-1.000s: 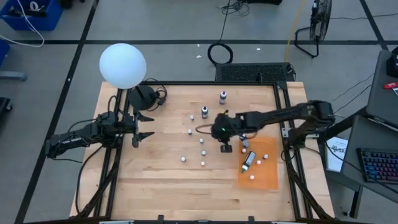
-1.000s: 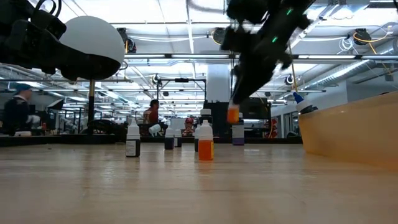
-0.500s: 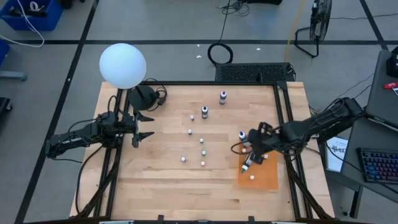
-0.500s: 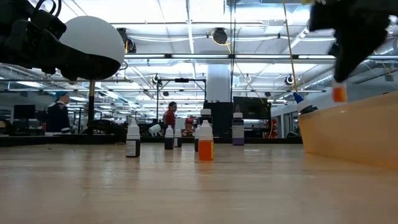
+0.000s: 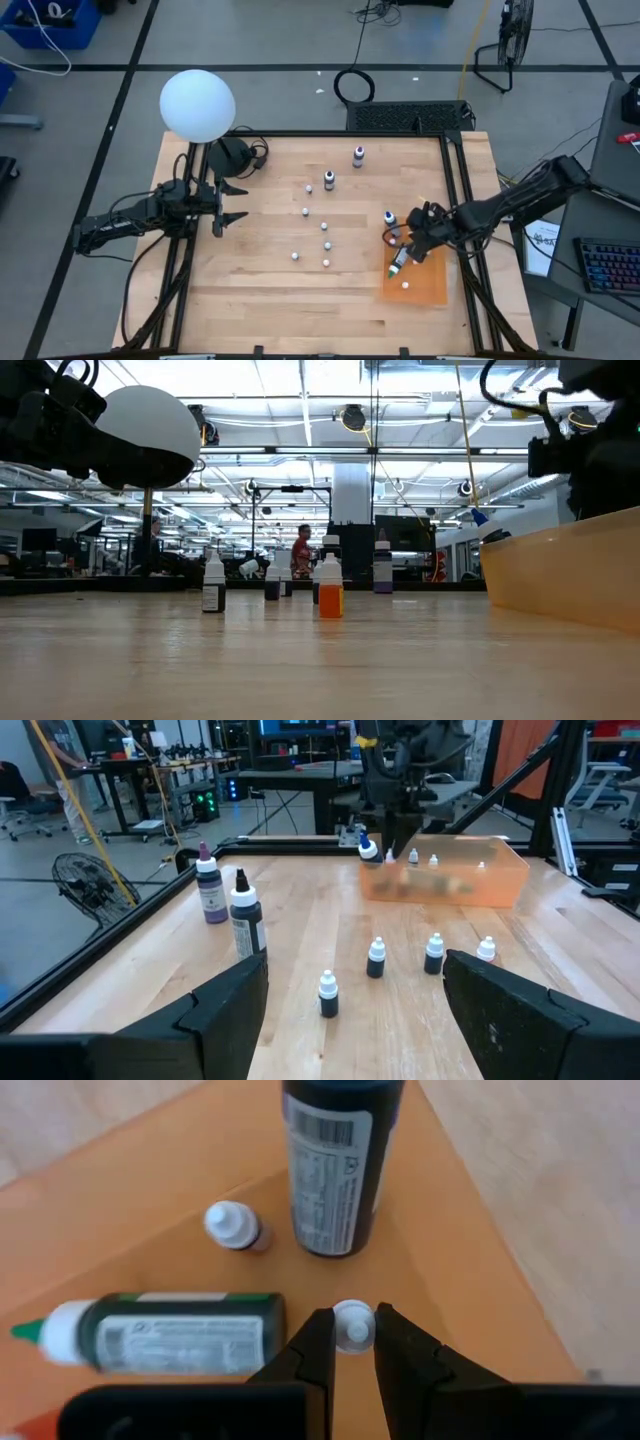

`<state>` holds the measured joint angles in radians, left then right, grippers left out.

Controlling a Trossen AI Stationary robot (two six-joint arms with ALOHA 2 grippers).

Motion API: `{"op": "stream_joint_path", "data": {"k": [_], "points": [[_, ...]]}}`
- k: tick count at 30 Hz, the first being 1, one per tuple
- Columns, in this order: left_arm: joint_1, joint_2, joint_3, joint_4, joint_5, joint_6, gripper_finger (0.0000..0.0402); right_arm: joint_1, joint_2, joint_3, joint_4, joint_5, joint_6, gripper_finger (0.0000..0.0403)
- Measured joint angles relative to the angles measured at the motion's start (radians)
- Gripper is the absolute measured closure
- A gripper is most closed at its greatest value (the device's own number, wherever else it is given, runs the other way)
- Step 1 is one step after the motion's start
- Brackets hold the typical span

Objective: Pick & Place food coloring
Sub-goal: Put the top small yellow food coloring bottle into the orange bin, then put the big purple food coloring bottle into the orange bin

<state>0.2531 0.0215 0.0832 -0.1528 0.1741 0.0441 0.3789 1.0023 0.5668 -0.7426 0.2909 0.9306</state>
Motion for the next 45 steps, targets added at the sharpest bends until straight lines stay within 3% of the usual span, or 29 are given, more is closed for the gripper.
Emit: {"op": "stream_joint_path", "data": {"k": [11, 18, 22, 36, 41, 45], "points": [[0.000, 0.000, 0.000, 0.000, 0.000, 0.000, 0.0103, -0.053, -0.002, -0.092, 0.151, 0.007, -0.079, 0.0362], [0.000, 0.000, 0.000, 0.000, 0.000, 0.000, 0.0103, -0.052, 0.000, -0.096, 0.196, -0.001, -0.087, 0.0262], [0.000, 0.000, 0.000, 0.000, 0.000, 0.000, 0.0103, -0.052, 0.000, -0.096, 0.192, -0.002, -0.086, 0.0233], [0.000, 0.000, 0.000, 0.000, 0.000, 0.000, 0.0103, -0.053, -0.185, -0.096, 0.203, -0.058, -0.098, 0.0245], [0.000, 0.000, 0.000, 0.000, 0.000, 0.000, 0.0103, -0.074, -0.261, -0.086, 0.438, -0.030, -0.350, 0.0246], [0.000, 0.000, 0.000, 0.000, 0.000, 0.000, 0.0103, -0.147, -0.263, 0.016, 0.568, 0.108, -0.616, 0.0253]]}}
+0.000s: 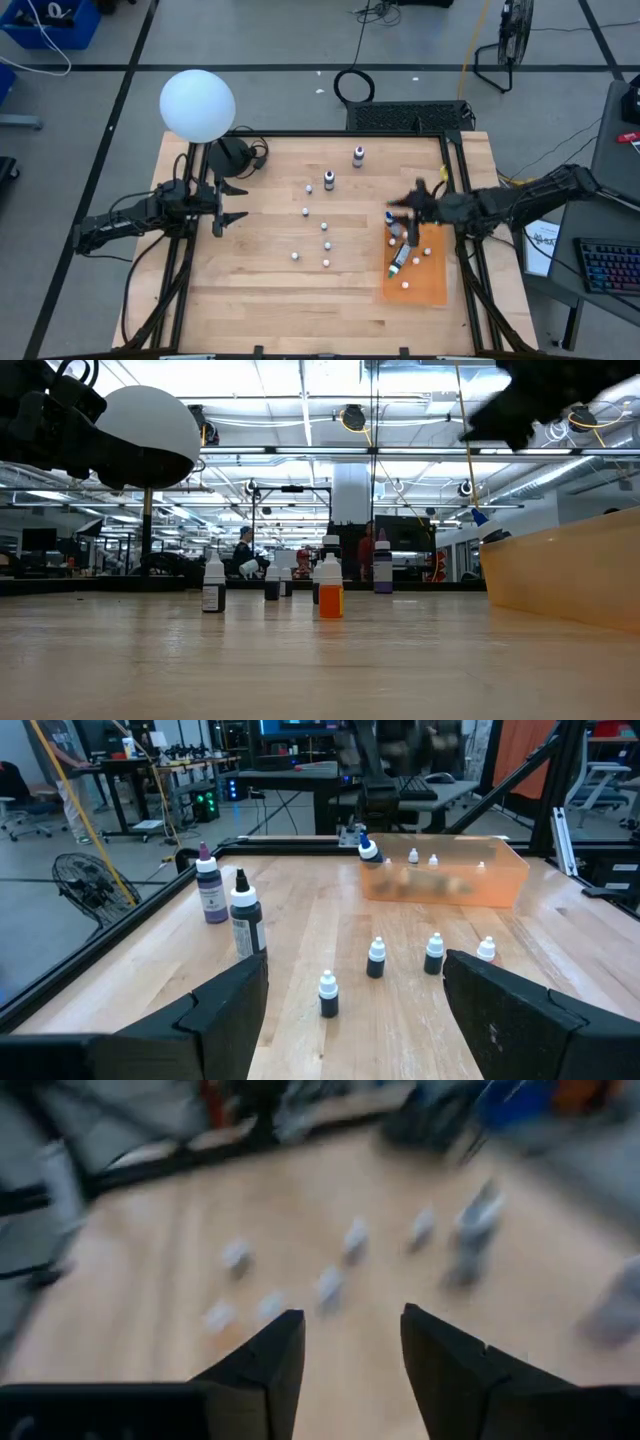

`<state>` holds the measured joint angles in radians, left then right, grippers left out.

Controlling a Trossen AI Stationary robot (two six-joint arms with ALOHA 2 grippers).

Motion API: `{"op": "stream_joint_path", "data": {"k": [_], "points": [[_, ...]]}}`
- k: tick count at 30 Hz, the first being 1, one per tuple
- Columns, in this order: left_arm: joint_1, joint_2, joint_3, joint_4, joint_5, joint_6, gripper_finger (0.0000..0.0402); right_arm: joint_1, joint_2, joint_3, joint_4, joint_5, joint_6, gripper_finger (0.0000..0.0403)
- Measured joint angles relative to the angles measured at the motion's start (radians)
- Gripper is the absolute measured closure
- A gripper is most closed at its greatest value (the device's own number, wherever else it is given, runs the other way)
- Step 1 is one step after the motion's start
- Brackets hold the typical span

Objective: Pick & Place food coloring
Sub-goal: Put the big purple food coloring bottle into the orange bin

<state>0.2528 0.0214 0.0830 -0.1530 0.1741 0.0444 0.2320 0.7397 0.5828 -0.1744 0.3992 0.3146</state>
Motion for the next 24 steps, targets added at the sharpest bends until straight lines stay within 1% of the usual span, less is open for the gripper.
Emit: {"op": "stream_joint_path", "data": {"k": [2, 4, 9, 11, 15, 17, 21, 24], "points": [[0.000, 0.000, 0.000, 0.000, 0.000, 0.000, 0.0103, -0.057, 0.029, 0.081, -0.035, 0.062, -0.109, 0.0259], [0.000, 0.000, 0.000, 0.000, 0.000, 0.000, 0.0103, -0.135, 0.074, 0.166, -0.097, 0.099, -0.187, 0.0263], [0.000, 0.000, 0.000, 0.000, 0.000, 0.000, 0.0103, -0.379, 0.255, 0.382, -0.204, 0.088, -0.282, 0.0262], [0.000, 0.000, 0.000, 0.000, 0.000, 0.000, 0.0103, -0.486, 0.339, 0.449, -0.232, 0.033, -0.309, 0.0255], [0.000, 0.000, 0.000, 0.000, 0.000, 0.000, 0.0103, -0.679, 0.522, 0.563, -0.288, -0.188, -0.323, 0.0232], [0.000, 0.000, 0.000, 0.000, 0.000, 0.000, 0.0103, -0.741, 0.621, 0.595, -0.287, -0.265, -0.319, 0.0219], [0.000, 0.000, 0.000, 0.000, 0.000, 0.000, 0.0103, -0.805, 0.792, 0.639, -0.274, -0.324, -0.319, 0.0196], [0.000, 0.000, 0.000, 0.000, 0.000, 0.000, 0.0103, -0.823, 0.881, 0.655, -0.270, -0.326, -0.330, 0.0184]]}}
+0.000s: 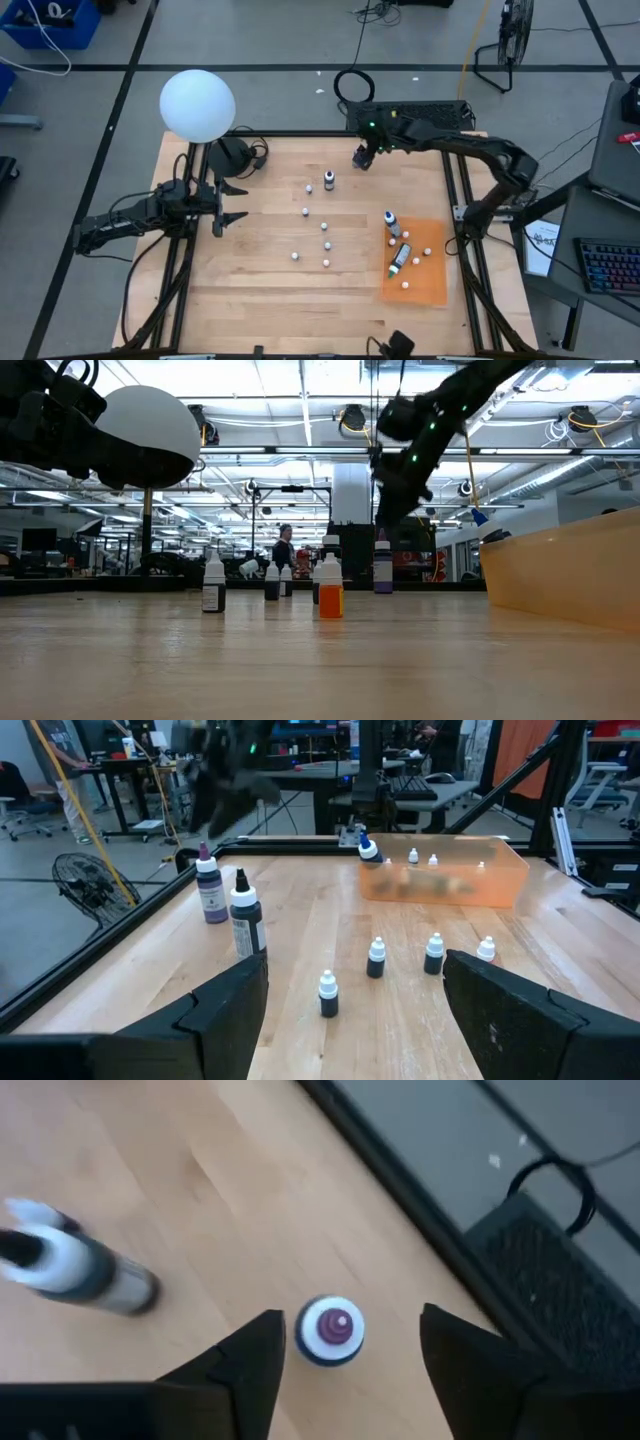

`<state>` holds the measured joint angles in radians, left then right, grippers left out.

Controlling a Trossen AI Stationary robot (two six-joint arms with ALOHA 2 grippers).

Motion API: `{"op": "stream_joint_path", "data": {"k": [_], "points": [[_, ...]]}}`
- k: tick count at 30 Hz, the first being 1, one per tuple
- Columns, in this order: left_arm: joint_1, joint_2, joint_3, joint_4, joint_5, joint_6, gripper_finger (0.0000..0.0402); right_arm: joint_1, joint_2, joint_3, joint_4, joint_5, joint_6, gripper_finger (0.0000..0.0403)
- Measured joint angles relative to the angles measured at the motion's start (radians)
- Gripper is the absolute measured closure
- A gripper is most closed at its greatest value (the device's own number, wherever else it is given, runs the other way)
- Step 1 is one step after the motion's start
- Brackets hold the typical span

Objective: Pick & Place food coloring
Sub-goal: Put the big purple food coloring bottle into the orange bin

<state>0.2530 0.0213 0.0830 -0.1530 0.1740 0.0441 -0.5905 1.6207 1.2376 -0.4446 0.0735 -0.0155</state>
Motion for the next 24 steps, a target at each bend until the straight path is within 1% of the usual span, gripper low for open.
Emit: {"op": "stream_joint_path", "data": {"k": [3, 10, 14, 16, 24], "points": [[0.000, 0.000, 0.000, 0.000, 0.000, 0.000, 0.0103, -0.007, 0.055, 0.000, 0.012, 0.000, -0.004, 0.0176], [0.000, 0.000, 0.000, 0.000, 0.000, 0.000, 0.0103, -0.012, 0.094, 0.001, 0.033, -0.007, -0.008, 0.0180], [0.000, 0.000, 0.000, 0.000, 0.000, 0.000, 0.0103, -0.031, 0.123, 0.002, 0.038, -0.095, 0.029, 0.0187], [0.000, 0.000, 0.000, 0.000, 0.000, 0.000, 0.0103, -0.034, 0.136, 0.002, 0.048, -0.103, 0.030, 0.0189], [0.000, 0.000, 0.000, 0.000, 0.000, 0.000, 0.0103, -0.033, 0.105, 0.002, 0.096, -0.103, 0.023, 0.0190]]}}
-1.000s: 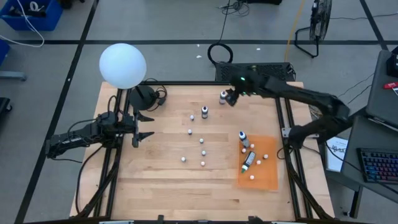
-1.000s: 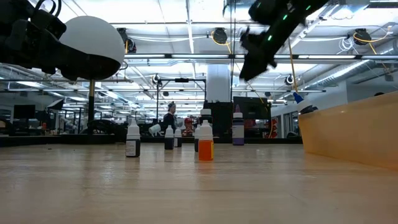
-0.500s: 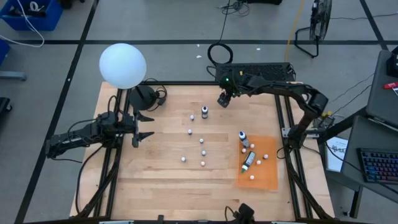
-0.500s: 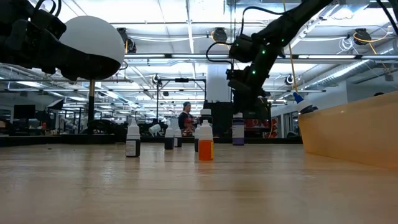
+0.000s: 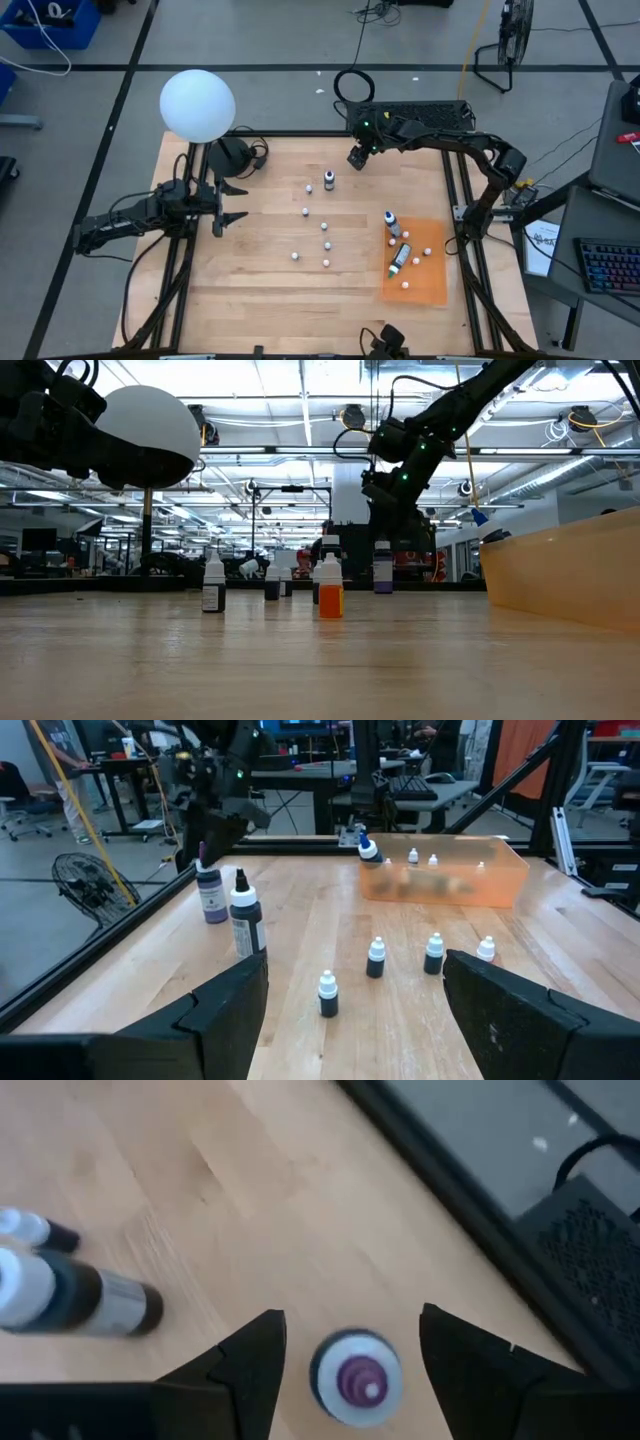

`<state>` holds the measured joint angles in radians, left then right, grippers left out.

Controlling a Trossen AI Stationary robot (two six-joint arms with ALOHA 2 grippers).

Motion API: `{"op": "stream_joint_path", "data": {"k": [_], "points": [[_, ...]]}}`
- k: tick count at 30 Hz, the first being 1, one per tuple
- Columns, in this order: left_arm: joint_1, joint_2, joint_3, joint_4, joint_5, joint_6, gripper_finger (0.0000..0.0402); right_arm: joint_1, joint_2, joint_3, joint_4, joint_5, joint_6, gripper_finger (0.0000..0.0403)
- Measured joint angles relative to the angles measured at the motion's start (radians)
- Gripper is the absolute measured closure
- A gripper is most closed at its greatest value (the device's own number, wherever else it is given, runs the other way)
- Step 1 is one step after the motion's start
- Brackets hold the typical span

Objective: Pick & Place food coloring
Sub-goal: Put the big purple food coloring bottle into the orange bin

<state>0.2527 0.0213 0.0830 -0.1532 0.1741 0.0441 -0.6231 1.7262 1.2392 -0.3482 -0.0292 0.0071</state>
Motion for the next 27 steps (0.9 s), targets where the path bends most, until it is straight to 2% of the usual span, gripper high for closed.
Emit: {"op": "stream_joint_path", "data": {"k": [9, 27], "points": [[0.000, 0.000, 0.000, 0.000, 0.000, 0.000, 0.0103, 0.000, -0.015, 0.000, -0.083, 0.003, 0.005, 0.0190], [0.000, 0.000, 0.000, 0.000, 0.000, 0.000, 0.0103, -0.004, -0.003, -0.004, -0.075, 0.006, 0.007, 0.0190]]}}
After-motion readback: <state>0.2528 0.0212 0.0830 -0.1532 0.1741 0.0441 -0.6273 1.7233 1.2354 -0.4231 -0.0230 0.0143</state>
